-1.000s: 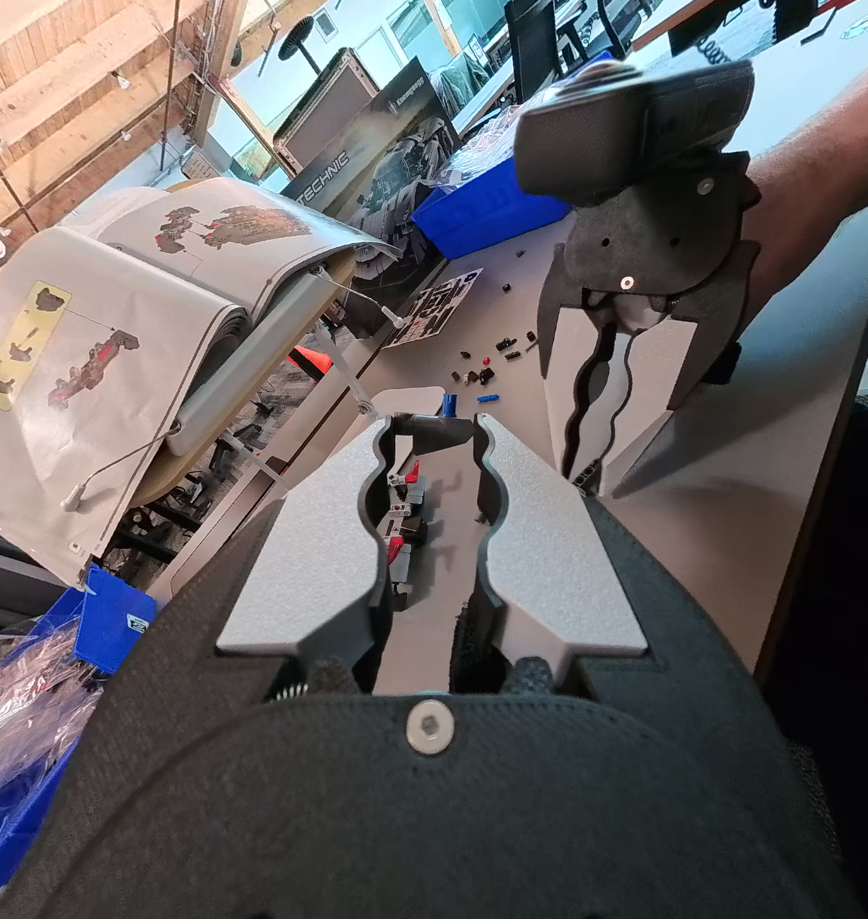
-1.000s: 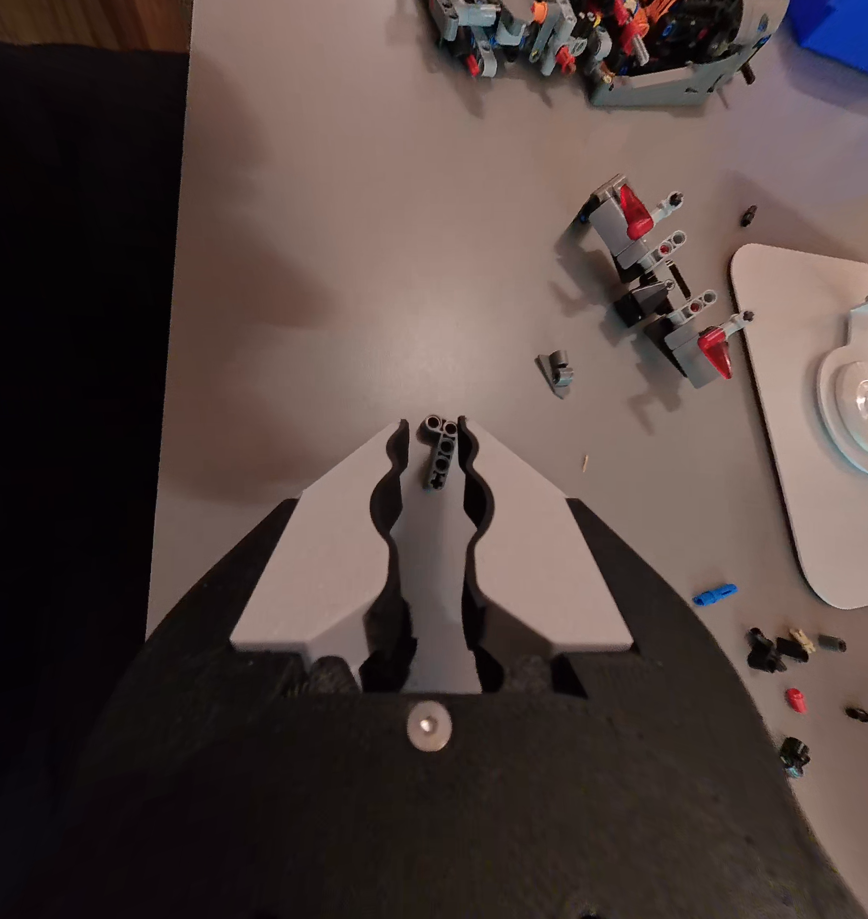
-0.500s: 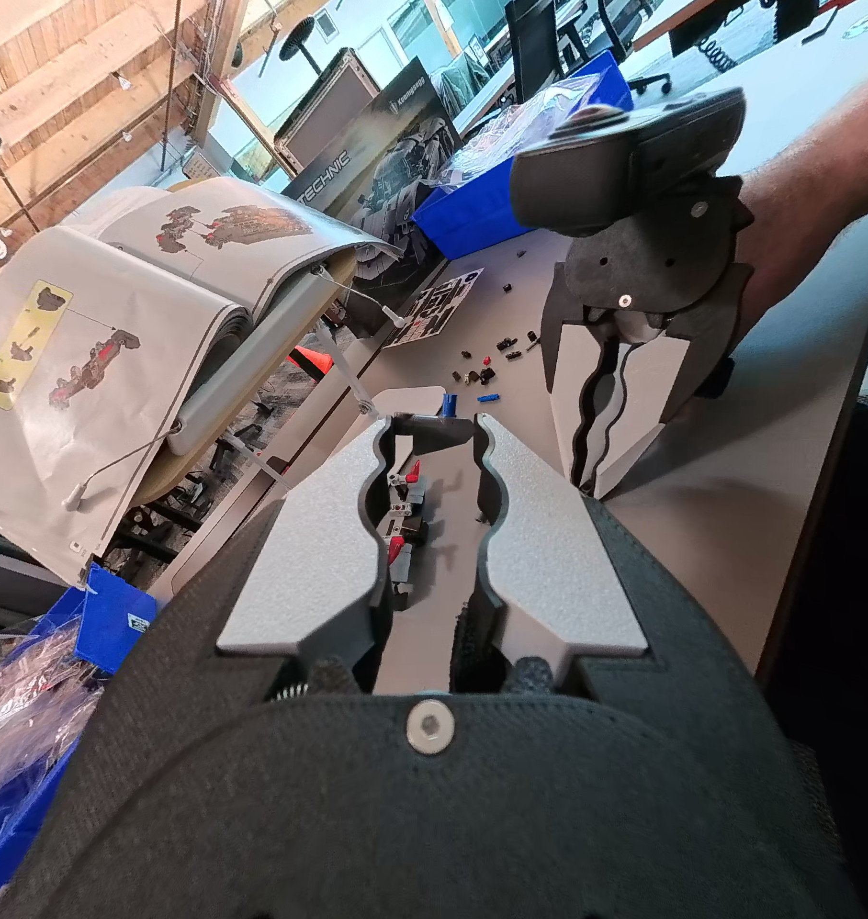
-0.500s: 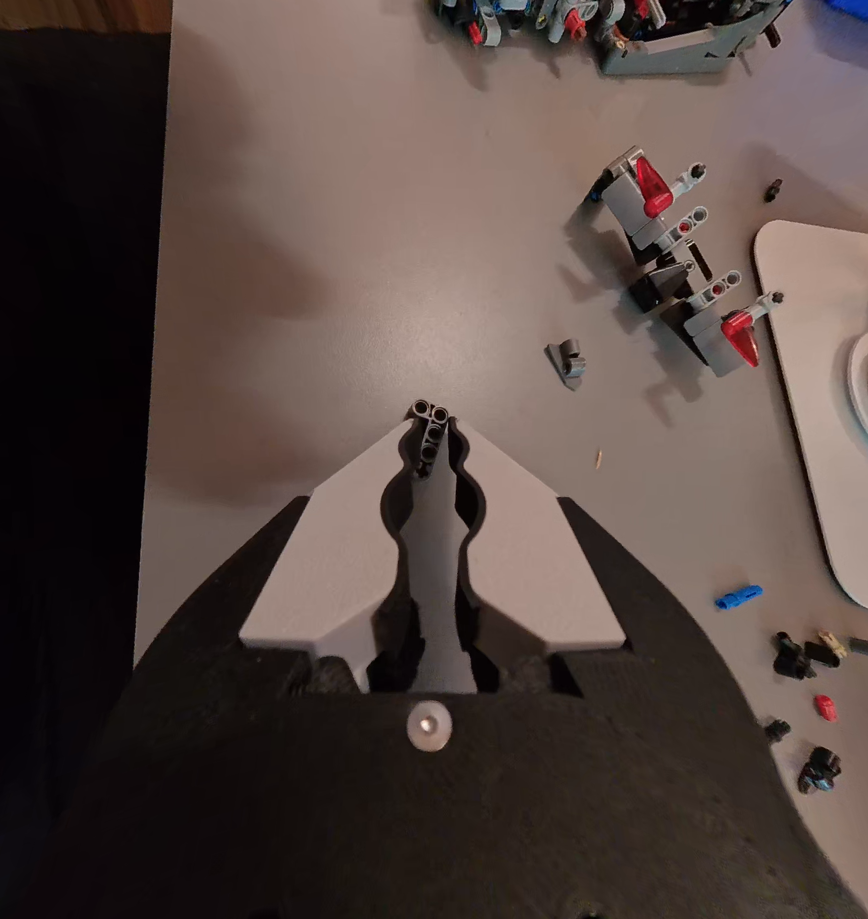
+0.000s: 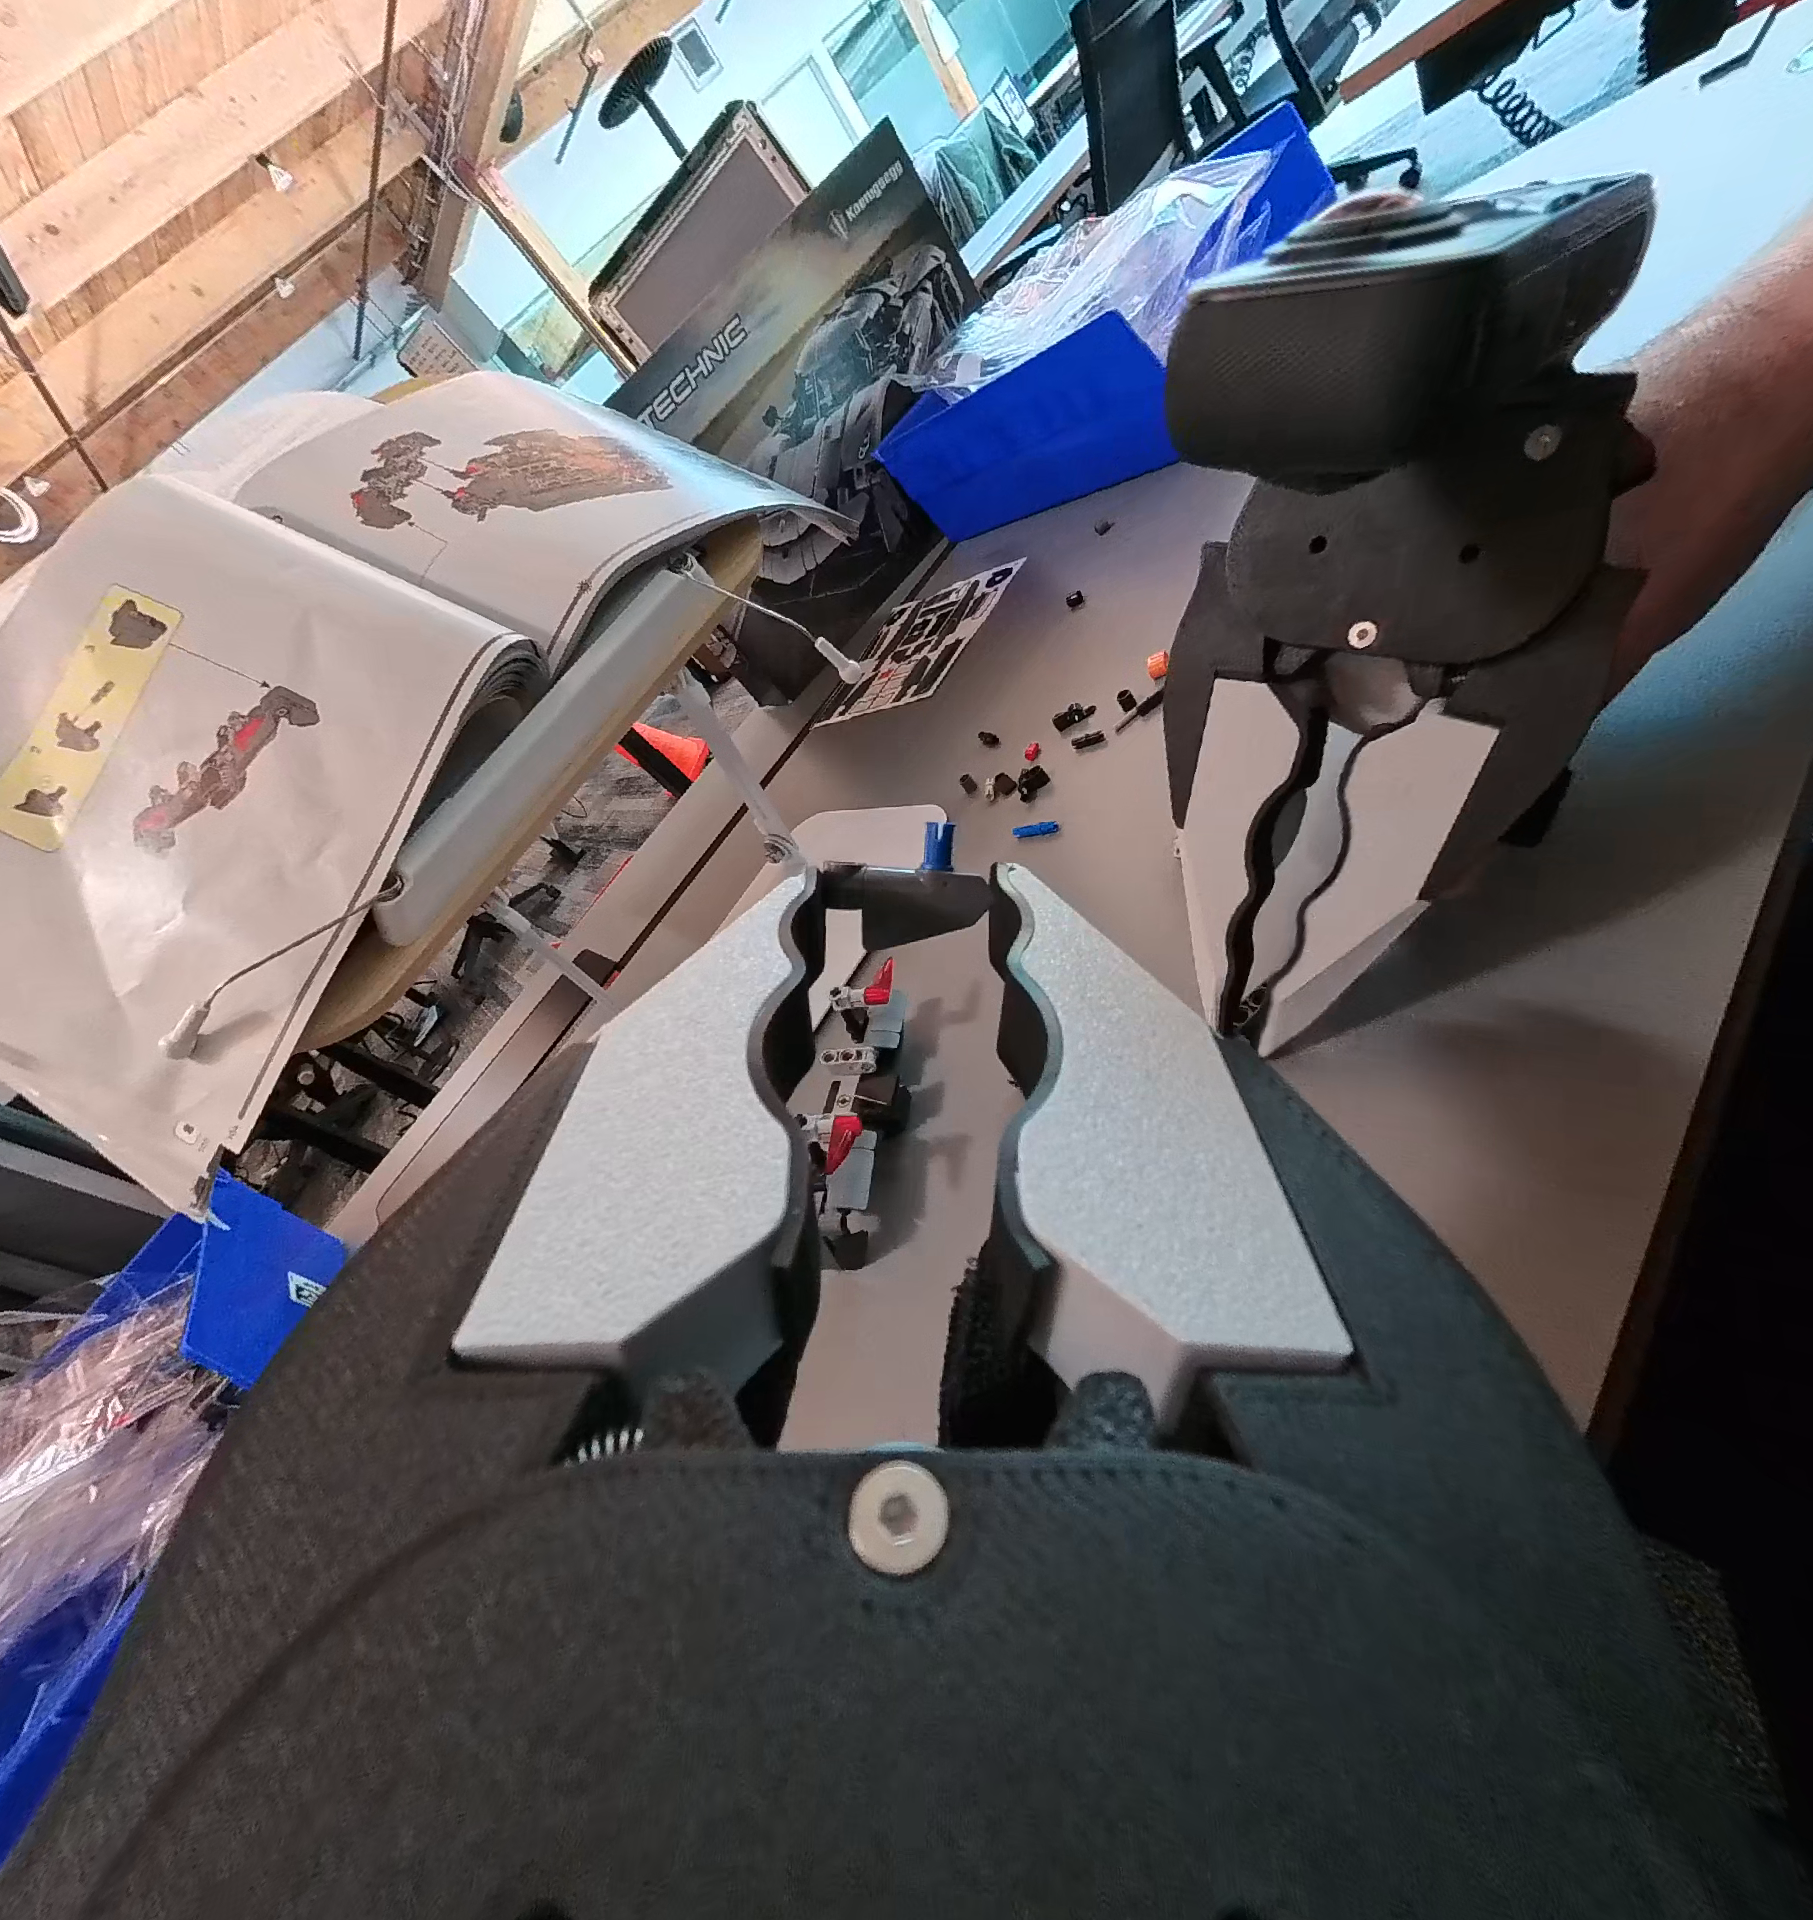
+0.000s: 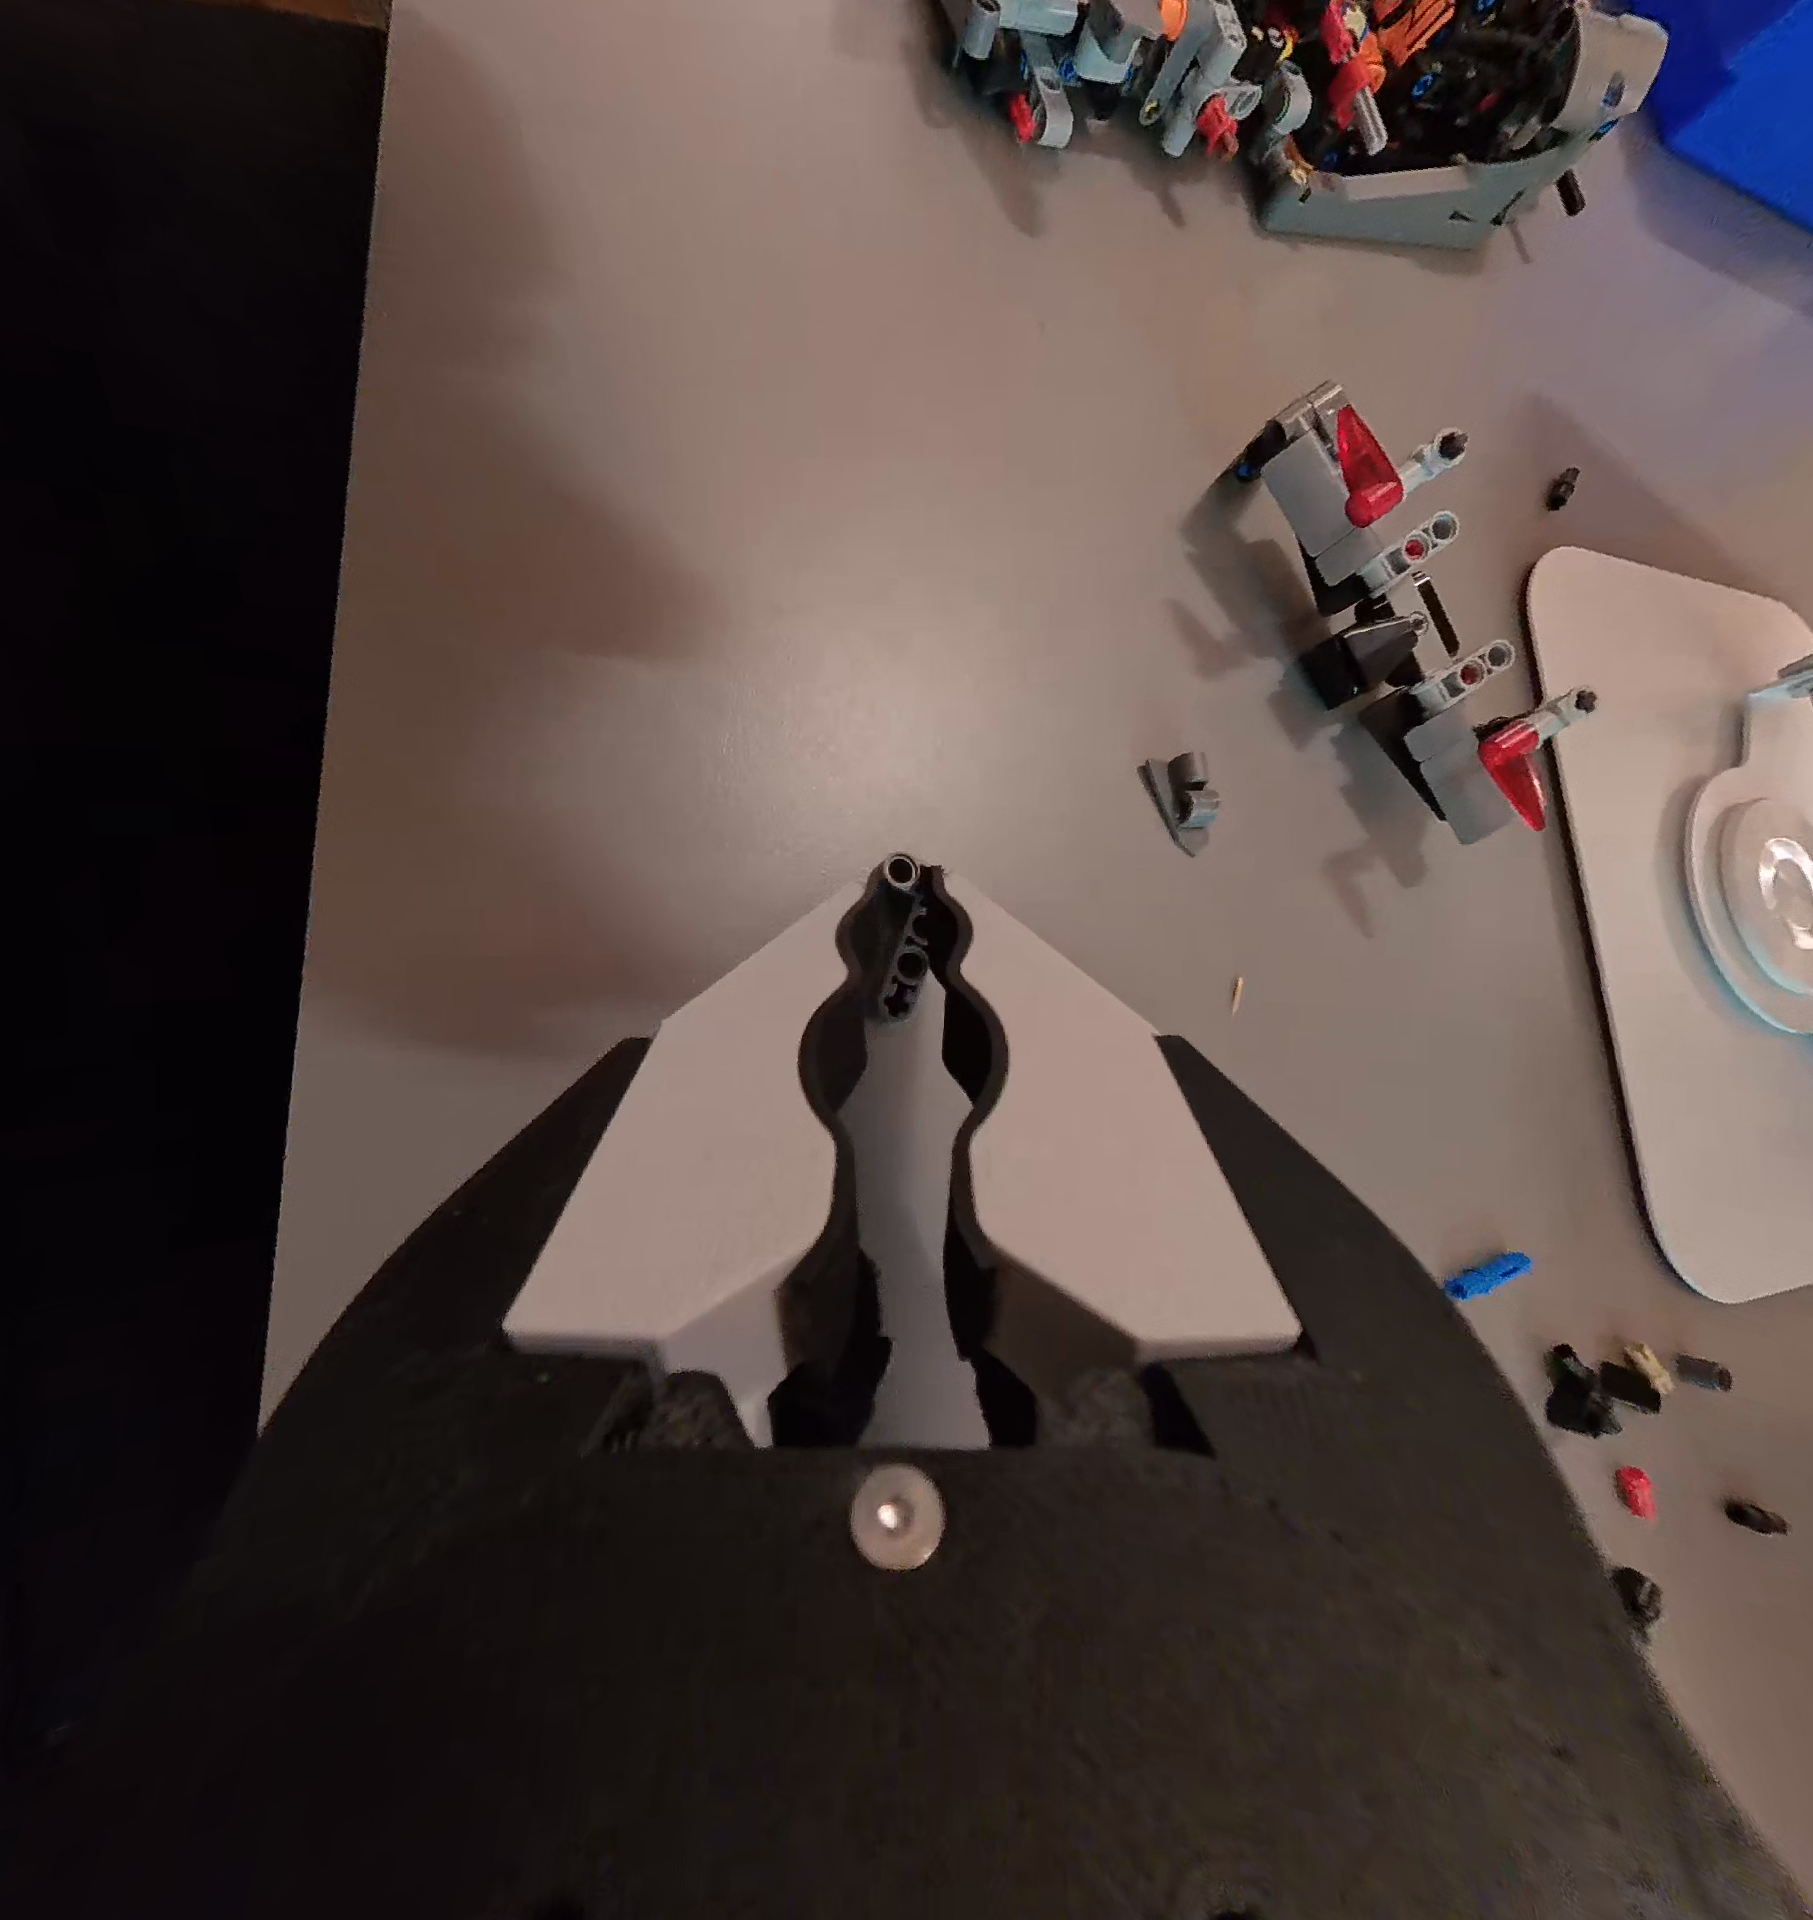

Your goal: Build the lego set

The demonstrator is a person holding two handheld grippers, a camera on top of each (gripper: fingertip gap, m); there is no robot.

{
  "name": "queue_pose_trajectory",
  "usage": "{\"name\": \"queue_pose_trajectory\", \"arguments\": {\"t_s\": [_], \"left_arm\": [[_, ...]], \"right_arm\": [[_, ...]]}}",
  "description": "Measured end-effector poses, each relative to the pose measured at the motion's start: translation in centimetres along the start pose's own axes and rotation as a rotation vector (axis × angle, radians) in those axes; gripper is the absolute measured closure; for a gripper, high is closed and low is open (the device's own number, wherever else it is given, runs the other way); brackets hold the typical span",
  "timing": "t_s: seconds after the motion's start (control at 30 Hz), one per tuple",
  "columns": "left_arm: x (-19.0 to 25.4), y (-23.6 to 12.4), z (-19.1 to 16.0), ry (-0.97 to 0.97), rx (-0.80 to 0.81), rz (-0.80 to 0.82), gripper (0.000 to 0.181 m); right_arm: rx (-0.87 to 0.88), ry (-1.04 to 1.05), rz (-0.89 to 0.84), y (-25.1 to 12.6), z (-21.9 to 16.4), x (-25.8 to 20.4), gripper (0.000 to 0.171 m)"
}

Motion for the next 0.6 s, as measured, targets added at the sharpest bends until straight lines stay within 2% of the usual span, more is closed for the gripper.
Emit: {"name": "queue_pose_trajectory", "arguments": {"t_s": [0.03, 0.43, 0.6], "left_arm": [[0.0, 0.0, 0.0, -0.001, 0.0, 0.0, 0.152], [-0.1, -0.1, 0.2, 0.007, -0.002, 0.002, 0.152], [-0.3, -0.2, 0.3, 0.007, -0.001, 0.007, 0.152]], "right_arm": [[0.002, 0.02, 0.003, 0.0, 0.0, 0.1, 0.167], [0.065, 0.211, 0.081, -0.1, -0.1, 0.9, 0.169], [0.046, 0.084, 0.133, -0.4, 0.9, 1.4, 0.157]]}}
Point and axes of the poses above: each gripper's, where its closed fingertips meet, y out along the fingers, z out of its top, x = y × z across the jaws, the point moved 6 cm from there along -y, back along the fingers, and after that the axes turned 11 degrees about x, right-handed, at the moved point
